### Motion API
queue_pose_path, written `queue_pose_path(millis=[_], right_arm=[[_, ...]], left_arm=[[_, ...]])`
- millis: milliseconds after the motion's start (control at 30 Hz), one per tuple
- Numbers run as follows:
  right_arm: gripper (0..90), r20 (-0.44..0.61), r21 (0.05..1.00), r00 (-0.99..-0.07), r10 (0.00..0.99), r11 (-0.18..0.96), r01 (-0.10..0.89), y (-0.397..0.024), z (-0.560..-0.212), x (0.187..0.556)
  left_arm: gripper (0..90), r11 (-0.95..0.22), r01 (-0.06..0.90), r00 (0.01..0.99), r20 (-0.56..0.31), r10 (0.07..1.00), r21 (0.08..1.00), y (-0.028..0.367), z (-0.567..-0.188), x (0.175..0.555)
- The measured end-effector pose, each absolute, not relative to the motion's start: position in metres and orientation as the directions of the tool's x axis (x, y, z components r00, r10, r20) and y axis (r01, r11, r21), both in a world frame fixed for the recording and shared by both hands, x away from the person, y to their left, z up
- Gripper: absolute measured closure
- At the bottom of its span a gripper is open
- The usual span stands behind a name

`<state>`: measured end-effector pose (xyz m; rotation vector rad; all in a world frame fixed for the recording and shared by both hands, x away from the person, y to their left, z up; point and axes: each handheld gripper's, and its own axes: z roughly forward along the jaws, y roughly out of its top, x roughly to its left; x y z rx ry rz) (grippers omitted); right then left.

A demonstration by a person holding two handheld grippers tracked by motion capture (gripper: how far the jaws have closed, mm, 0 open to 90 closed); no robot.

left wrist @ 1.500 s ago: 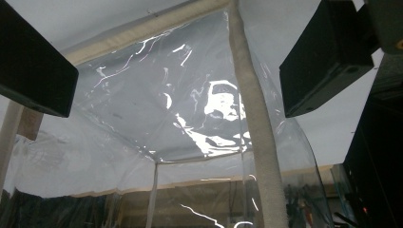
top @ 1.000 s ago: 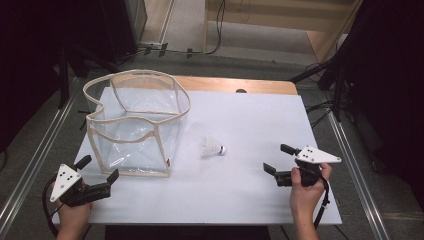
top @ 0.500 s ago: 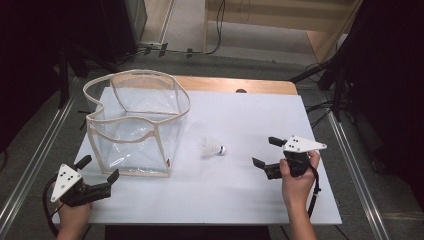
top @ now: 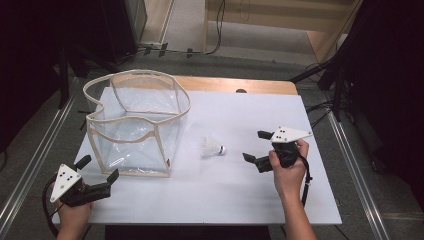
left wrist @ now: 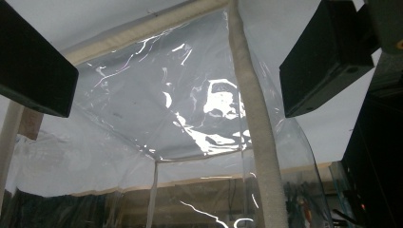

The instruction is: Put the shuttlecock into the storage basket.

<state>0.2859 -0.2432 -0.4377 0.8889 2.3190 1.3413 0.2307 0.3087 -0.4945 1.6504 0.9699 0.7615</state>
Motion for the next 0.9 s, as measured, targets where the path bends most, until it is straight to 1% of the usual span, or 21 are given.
queue_pose_path(millis=[167, 500, 533, 600, 900], right_arm=[[4.6, 0.015, 0.862, -0.771, 0.637, 0.383, 0.333, -0.239, -0.435, 0.291], [4.9, 0.024, 0.844, -0.796, 0.605, 0.415, 0.341, -0.230, -0.433, 0.307], [5.6, 0.023, 0.843, -0.796, 0.604, 0.416, 0.340, -0.229, -0.433, 0.307], [16.6, 0.020, 0.842, -0.799, 0.600, 0.422, 0.338, -0.228, -0.433, 0.309], [17.1, 0.016, 0.818, -0.830, 0.557, 0.470, 0.332, -0.218, -0.429, 0.320]], left_arm=[[0.0, -0.147, 0.228, 0.476, 0.022, 0.879, 0.962, 0.309, -0.494, 0.230], [0.0, -0.148, 0.225, 0.476, 0.024, 0.879, 0.963, 0.308, -0.495, 0.230], [0.0, -0.150, 0.226, 0.477, 0.025, 0.879, 0.963, 0.308, -0.495, 0.230], [0.0, -0.149, 0.225, 0.477, 0.024, 0.879, 0.963, 0.308, -0.495, 0.230], [0.0, -0.154, 0.223, 0.479, 0.029, 0.877, 0.963, 0.307, -0.495, 0.230]])
